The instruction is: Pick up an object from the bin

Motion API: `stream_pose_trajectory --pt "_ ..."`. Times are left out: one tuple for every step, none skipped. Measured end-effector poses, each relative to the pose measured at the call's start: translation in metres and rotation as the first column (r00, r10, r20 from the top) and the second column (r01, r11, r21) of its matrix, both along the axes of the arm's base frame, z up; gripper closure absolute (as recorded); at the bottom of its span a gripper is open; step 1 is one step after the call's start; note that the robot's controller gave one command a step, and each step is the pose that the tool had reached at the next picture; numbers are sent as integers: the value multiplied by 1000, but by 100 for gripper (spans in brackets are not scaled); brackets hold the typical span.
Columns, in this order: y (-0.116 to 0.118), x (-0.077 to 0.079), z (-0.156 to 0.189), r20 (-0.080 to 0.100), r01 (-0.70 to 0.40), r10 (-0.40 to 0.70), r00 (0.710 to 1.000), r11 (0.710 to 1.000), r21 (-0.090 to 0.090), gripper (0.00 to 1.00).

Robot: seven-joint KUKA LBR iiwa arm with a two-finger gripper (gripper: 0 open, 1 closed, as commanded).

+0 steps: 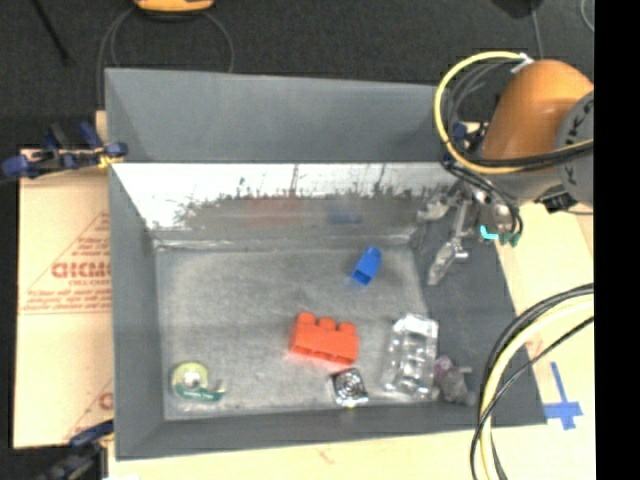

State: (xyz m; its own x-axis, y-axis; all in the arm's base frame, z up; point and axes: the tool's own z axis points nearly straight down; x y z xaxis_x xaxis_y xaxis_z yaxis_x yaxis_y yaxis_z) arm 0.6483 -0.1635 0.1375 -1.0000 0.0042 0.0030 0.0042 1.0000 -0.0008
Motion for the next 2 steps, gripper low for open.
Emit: stream_pose_trajectory --pt "47 8 -53 12 -242 242 970 970 -4 0" --pt "92 5 -35 9 -613 613 790 790 -3 0"
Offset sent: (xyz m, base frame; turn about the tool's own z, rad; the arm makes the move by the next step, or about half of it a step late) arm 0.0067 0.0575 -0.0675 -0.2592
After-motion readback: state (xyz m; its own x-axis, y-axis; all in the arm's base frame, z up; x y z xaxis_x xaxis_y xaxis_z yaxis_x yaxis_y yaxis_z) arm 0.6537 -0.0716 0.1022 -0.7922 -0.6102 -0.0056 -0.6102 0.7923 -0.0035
